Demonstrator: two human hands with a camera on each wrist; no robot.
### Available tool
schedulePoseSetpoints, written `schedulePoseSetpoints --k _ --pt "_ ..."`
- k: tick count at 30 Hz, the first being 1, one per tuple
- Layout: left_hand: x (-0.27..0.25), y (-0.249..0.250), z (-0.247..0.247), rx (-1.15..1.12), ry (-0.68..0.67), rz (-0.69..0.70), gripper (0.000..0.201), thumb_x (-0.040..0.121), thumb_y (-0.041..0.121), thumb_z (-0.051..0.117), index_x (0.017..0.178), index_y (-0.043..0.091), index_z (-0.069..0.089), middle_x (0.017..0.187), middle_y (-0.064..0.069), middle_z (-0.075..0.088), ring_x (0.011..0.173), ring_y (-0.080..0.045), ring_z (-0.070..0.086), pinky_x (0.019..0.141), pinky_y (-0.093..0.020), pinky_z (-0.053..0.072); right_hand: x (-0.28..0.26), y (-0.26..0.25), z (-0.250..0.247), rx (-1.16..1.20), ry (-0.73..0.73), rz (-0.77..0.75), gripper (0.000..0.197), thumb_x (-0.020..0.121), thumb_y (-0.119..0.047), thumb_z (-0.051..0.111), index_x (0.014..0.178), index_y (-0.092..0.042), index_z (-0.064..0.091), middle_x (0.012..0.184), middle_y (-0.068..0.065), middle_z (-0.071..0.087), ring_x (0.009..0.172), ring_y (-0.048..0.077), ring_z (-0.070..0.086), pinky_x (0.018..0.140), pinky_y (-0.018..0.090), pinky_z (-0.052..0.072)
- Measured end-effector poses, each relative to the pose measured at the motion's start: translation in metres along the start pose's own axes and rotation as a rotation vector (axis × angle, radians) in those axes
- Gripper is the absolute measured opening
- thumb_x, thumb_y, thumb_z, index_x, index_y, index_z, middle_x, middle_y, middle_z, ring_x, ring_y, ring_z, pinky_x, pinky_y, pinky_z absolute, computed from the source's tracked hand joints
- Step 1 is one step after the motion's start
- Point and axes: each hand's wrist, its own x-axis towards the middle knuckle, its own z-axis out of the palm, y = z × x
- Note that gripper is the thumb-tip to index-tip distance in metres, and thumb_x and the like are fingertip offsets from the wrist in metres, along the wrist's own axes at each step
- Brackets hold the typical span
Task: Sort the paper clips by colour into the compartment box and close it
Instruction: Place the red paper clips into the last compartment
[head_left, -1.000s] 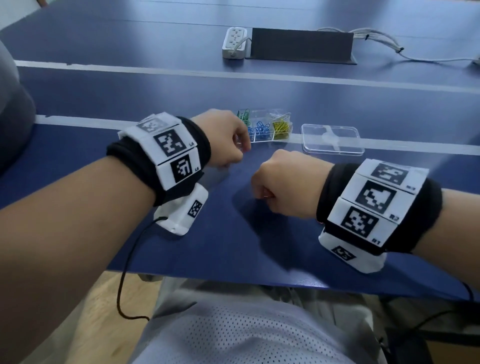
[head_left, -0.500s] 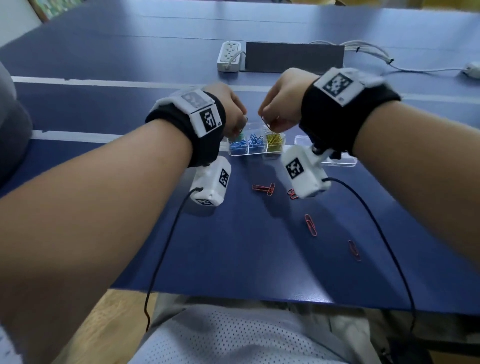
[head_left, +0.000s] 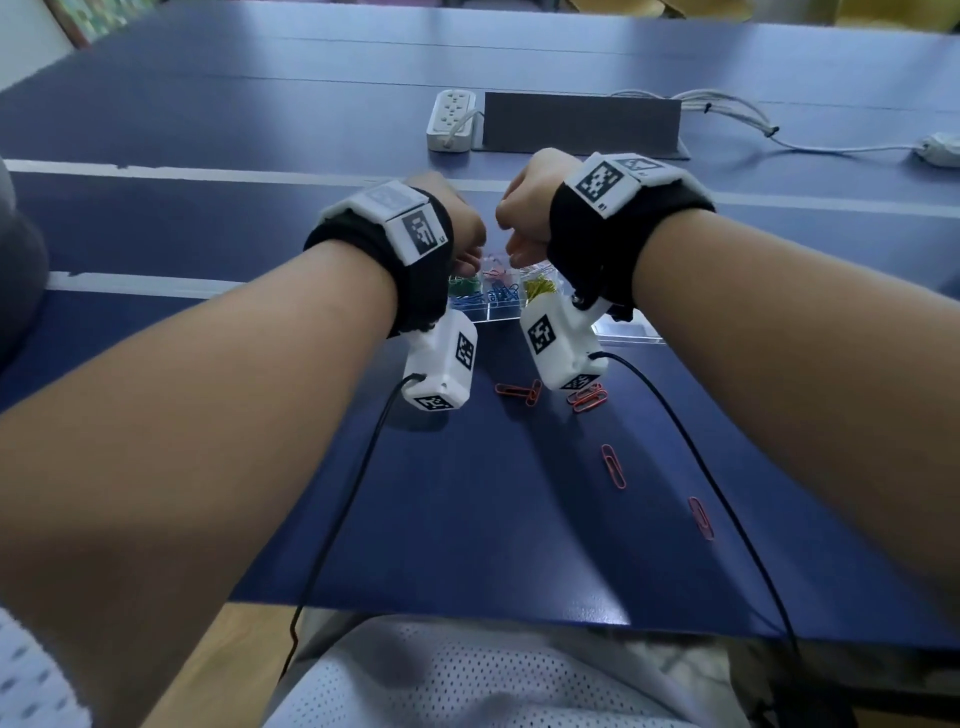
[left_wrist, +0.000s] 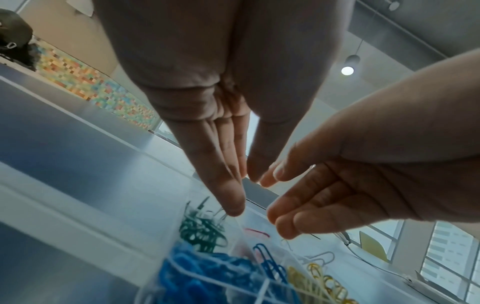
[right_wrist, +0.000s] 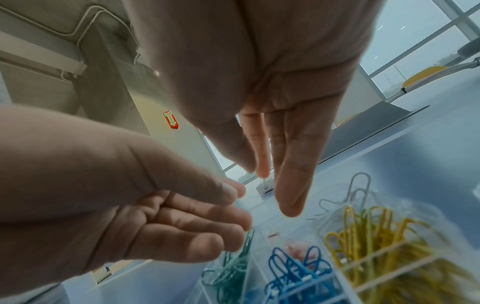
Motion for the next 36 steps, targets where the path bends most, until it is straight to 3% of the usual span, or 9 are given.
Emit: schedulePoseSetpoints --k 4,9,13,18,21,25,28,32,36 --pt "-0.011 -0.004 -0.005 0.009 0.052 0.047 0.023 0.092 -0.006 0.044 0.073 0.007 0.050 0.072 -0.015 0.054 0.054 -0.021 0.052 0.044 -0.022 0.048 0.005 0.004 0.000 -0.012 0.033 -0.022 0.029 0.072 -0.014 0.049 0.093 -0.006 0.067 0.065 0.012 0.075 0.063 0.028 0.074 0.071 0.053 0.059" --pt "-0.022 -0.005 -0.008 0.262 0.055 0.227 0.014 0.085 0.007 0.056 0.077 0.016 0.064 0.069 -0.003 0.063 0.058 -0.014 0.058 0.058 -0.025 0.056 -0.018 0.002 -0.010 -0.157 0.016 -0.076 0.018 0.081 -0.013 0.057 0.089 -0.010 0.072 0.075 0.006 0.076 0.072 0.021 0.075 0.077 0.040 0.060" --pt "-0.040 -0.005 -0.005 0.489 -0.093 0.367 0.010 0.081 0.012 0.062 0.075 0.018 0.067 0.065 -0.003 0.063 0.057 -0.018 0.058 0.057 -0.026 0.055 -0.055 0.015 -0.017 -0.361 -0.129 -0.169 0.019 0.081 -0.010 0.055 0.071 -0.018 0.069 0.073 0.004 0.073 0.070 0.018 0.071 0.079 0.032 0.059" --pt "-0.055 -0.014 0.005 0.807 -0.215 0.483 0.007 0.078 0.019 0.063 0.078 0.022 0.070 0.057 0.008 0.061 0.036 0.003 0.051 0.062 -0.022 0.051 -0.085 0.041 -0.024 -0.629 -0.278 -0.275 0.020 0.076 -0.012 0.060 0.083 -0.024 0.075 0.077 0.002 0.076 0.056 0.004 0.064 0.079 0.027 0.057" --pt "-0.059 -0.018 0.015 0.940 -0.242 0.532 0.007 0.078 0.022 0.065 0.083 0.025 0.070 0.059 0.014 0.056 0.053 0.001 0.055 0.061 -0.020 0.044 -0.094 0.050 -0.021 -0.781 -0.320 -0.362 0.026 0.078 -0.010 0.066 0.096 -0.026 0.074 0.077 -0.006 0.070 0.072 0.012 0.061 0.079 0.023 0.050" --pt "-0.059 -0.022 0.022 1.048 -0.308 0.517 0.020 0.075 0.027 0.072 0.095 0.026 0.070 0.077 0.012 0.062 0.079 -0.010 0.057 0.077 -0.021 0.045 -0.096 0.059 -0.020 -0.929 -0.300 -0.474 0.038 0.083 -0.002 0.055 0.109 -0.025 0.069 0.090 -0.005 0.061 0.080 0.012 0.048 0.074 0.020 0.036" --pt "-0.059 -0.024 0.026 1.080 -0.327 0.518 0.027 0.071 0.026 0.078 0.096 0.024 0.069 0.086 0.010 0.065 0.079 -0.011 0.057 0.076 -0.020 0.043 -0.094 0.063 -0.019 -0.953 -0.306 -0.472 0.029 0.080 -0.011 0.065 0.104 -0.025 0.070 0.090 -0.005 0.064 0.086 0.014 0.052 0.073 0.021 0.036" --pt "-0.061 -0.024 0.028 1.078 -0.324 0.527 0.024 0.072 0.018 0.077 0.094 0.021 0.069 0.085 0.009 0.065 0.082 -0.013 0.059 0.076 -0.022 0.045 -0.097 0.066 -0.018 -0.949 -0.283 -0.455 0.023 0.081 -0.013 0.062 0.097 -0.027 0.071 0.074 -0.008 0.056 0.089 0.022 0.060 0.078 0.030 0.051" --pt "-0.064 -0.026 0.028 1.086 -0.293 0.551 0.020 0.077 0.013 0.069 0.096 0.020 0.068 0.078 0.010 0.059 0.078 -0.013 0.055 0.075 -0.023 0.046 -0.099 0.072 -0.018 -0.901 -0.250 -0.466 0.029 0.085 -0.019 0.053 0.108 -0.032 0.065 0.078 -0.011 0.061 0.078 0.016 0.048 0.081 0.030 0.050"
